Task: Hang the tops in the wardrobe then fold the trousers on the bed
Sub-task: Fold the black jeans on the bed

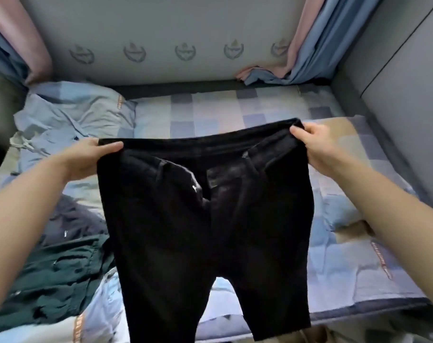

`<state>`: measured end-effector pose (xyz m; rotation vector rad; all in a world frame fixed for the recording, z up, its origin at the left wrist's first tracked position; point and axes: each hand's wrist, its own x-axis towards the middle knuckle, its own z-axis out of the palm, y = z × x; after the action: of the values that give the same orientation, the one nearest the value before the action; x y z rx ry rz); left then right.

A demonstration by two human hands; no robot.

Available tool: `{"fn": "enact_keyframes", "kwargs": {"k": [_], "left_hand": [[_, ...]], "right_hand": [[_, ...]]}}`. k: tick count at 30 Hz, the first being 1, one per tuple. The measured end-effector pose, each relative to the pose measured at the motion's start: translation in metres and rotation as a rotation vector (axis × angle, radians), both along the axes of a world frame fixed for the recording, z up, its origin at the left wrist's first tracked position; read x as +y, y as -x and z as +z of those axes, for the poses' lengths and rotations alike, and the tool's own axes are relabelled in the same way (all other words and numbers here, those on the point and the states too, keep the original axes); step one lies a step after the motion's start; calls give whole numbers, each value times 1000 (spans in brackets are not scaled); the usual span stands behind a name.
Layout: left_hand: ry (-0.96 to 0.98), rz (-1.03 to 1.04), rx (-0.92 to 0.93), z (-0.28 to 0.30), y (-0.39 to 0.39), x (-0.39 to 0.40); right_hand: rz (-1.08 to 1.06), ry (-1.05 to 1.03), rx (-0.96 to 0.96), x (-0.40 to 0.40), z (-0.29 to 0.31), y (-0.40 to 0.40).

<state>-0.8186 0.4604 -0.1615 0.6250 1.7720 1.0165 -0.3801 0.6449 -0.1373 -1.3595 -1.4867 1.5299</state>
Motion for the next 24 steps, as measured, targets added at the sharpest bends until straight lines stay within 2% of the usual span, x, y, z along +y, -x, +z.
{"fn": "enact_keyframes", "kwargs": {"k": [2, 4, 7, 8, 11, 16, 19, 24], "left_hand": [[-166, 221, 79, -30, 23, 62], [-191, 342, 199, -86, 44, 108], [102, 156, 401, -209, 36, 121], [195, 86, 401, -265, 24, 105], [439, 83, 171, -373, -24, 28], [688, 175, 66, -468, -54, -89], [692, 175, 118, -489, -60, -123], [576, 215, 184, -518, -60, -134]], "right_hand": [[-119, -242, -302, 57, -32, 36], [-175, -332, -618, 100, -89, 54], [-66, -187, -924, 101, -201, 59], [8, -102, -956, 83, -252, 59], [194, 128, -929, 14, -354, 40], [225, 391, -880, -72, -451, 17], [285, 376, -881, -91, -474, 36], [375, 137, -805, -79, -487, 117]]}}
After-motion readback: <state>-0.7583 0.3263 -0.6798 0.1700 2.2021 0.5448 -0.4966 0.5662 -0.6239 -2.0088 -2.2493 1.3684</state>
